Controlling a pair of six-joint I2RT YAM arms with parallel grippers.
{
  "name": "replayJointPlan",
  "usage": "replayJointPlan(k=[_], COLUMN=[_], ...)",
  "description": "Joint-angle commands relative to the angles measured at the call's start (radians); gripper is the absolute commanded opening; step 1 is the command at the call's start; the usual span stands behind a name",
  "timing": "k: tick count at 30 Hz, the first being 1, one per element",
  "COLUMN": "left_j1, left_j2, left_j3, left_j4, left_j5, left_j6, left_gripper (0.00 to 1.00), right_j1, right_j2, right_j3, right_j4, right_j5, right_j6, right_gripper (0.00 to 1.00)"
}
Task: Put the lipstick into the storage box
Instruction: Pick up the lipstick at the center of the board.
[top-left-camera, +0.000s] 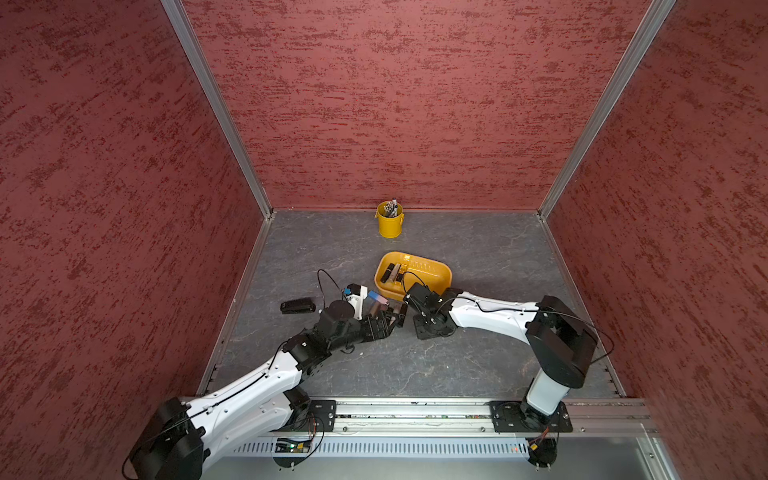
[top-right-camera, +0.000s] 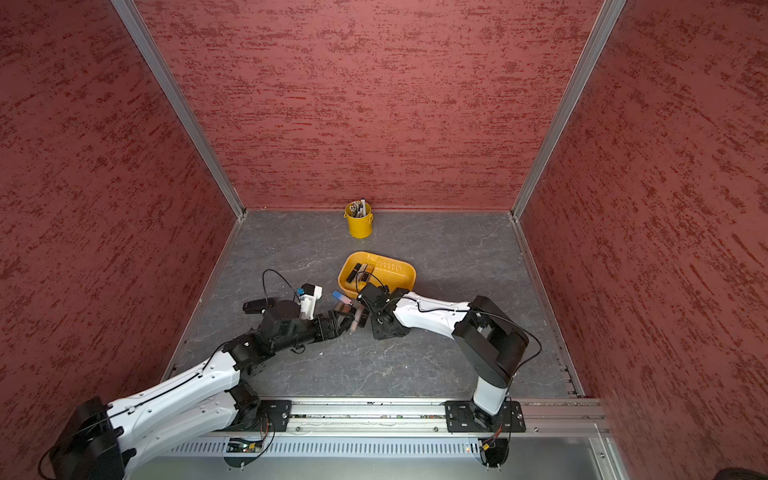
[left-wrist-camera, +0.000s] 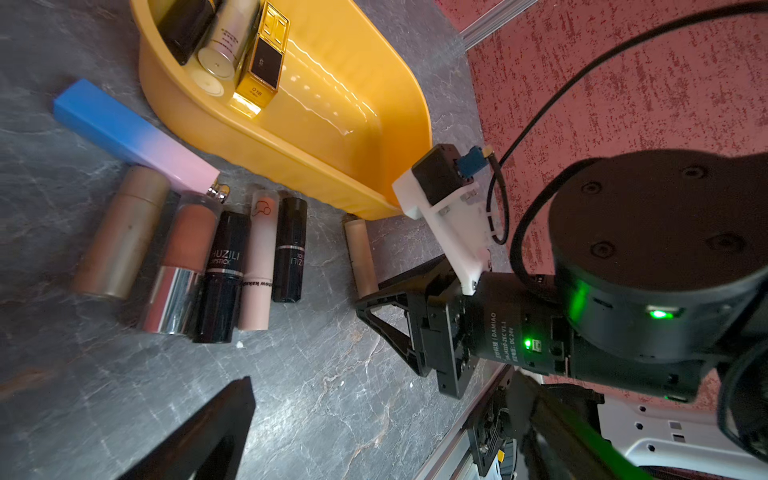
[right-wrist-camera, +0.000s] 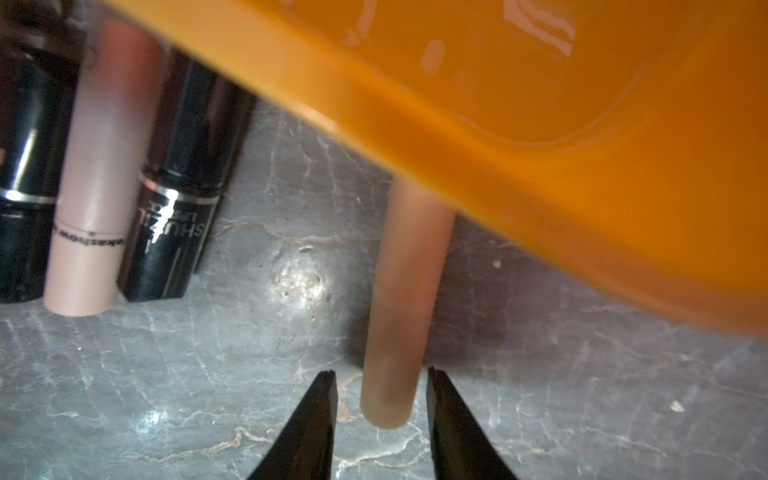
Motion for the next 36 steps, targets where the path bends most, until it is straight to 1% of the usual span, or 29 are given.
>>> replayJointPlan(k=[1,5,12,26,28,31,36], left_j1=[0.009,0.012,0.014,0.027,0.027,0.027,0.027], left_j2=[-0.016,-0.017,-0.015,0.005,0.007,0.006,0.014], left_j3=[-0.017,-0.019,-0.022,-0.023,-0.022,-0.023,-0.021], left_j4=[-0.014,-0.015,-0.010,0.002,0.003,0.004,0.014], left_j5=[-0.014,-0.014,-0.012,-0.004,-0.001,-0.003,0.000], left_j6=[0.018,0.017,0.015,0.015,0.013,0.013,0.003], left_gripper=[1.00,1.00,1.00,1.00,1.00,1.00,1.00], right_j1=[0.007,0.007,0.005,-0.013,-0.014,-0.014,-0.014], right_j2=[0.015,0.030,0.052,0.093,0.093,0.086,0.051], right_j3=[0.021,0.021,0.025,0.034,0.031,0.022,-0.001], right_j4=[0.024,0.031,0.035,0.041,0.043,0.044,0.050], right_j5=[0.019,0.015,0.020,0.018,0.016,0.015,0.010], right_j6=[-0.010,-0.010,-0.017,-0.031,-0.032,-0.032,-0.031], right_gripper=[0.37,0.34,0.31,0.30,0.27,0.18,0.17])
